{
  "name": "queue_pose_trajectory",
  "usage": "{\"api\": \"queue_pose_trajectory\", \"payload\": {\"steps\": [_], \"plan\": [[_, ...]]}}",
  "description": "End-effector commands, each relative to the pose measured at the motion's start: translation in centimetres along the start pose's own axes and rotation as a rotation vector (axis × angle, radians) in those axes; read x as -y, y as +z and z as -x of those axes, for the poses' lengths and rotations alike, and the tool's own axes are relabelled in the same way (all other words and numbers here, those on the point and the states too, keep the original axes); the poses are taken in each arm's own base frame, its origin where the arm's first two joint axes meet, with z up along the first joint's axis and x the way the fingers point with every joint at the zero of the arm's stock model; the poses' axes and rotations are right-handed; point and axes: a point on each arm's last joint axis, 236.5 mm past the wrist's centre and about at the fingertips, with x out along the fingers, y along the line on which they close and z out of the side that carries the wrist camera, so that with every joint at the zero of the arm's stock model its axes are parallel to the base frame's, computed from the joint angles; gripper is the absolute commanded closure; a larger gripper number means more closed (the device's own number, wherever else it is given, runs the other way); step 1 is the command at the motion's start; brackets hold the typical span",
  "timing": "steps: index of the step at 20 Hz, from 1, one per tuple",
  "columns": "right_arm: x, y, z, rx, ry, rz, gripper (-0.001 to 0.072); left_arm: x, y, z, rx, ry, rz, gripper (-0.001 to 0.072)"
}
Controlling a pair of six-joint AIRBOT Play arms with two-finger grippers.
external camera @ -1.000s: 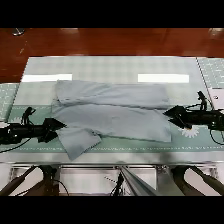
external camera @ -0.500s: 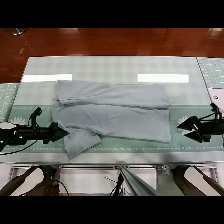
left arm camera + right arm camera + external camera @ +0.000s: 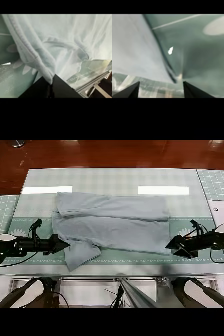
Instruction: Fold the shirts.
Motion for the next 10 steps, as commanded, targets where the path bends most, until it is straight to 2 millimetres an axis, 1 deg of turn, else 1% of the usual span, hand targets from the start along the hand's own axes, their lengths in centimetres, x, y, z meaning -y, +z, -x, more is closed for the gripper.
{"api": "queue_pose_trajectory", "payload": {"steps": [1, 2, 3, 4, 5, 6, 8, 10], "plan": [[-2.4, 1.4, -2.3, 0.003, 0.062, 0.024, 0.0088, 0.0, 0.2, 0.0, 0.010, 0.002, 0.005, 0.0687], [-3.5, 1.9, -2.6, 0.016, 0.097, 0.026, 0.0089, 0.0, 0.3, 0.0, 0.010, 0.002, 0.005, 0.0687], [-4.6, 2.4, -2.8, 0.032, 0.130, 0.038, 0.0117, 0.0, 0.4, 0.1, 0.013, 0.003, 0.002, 0.0687], [-5.1, 2.9, -2.5, 0.049, 0.138, 0.055, 0.0297, 0.2, 0.7, 0.3, 0.020, 0.002, -0.006, 0.0687], [-5.7, 3.6, -1.8, 0.063, 0.140, 0.087, 0.0674, 0.6, 1.4, 0.9, 0.030, -0.002, -0.019, 0.0687], [-6.3, 4.1, -0.9, 0.074, 0.144, 0.126, 0.0688, 1.3, 2.4, 1.9, 0.049, -0.007, -0.041, 0.0687], [-7.1, 6.0, 1.6, 0.120, 0.122, 0.184, 0.0689, 2.9, 5.3, 4.6, 0.116, -0.015, -0.093, 0.0687], [-8.1, 8.7, 4.5, 0.207, 0.092, 0.221, 0.0689, 4.4, 8.5, 7.4, 0.205, -0.003, -0.107, 0.0687]]}}
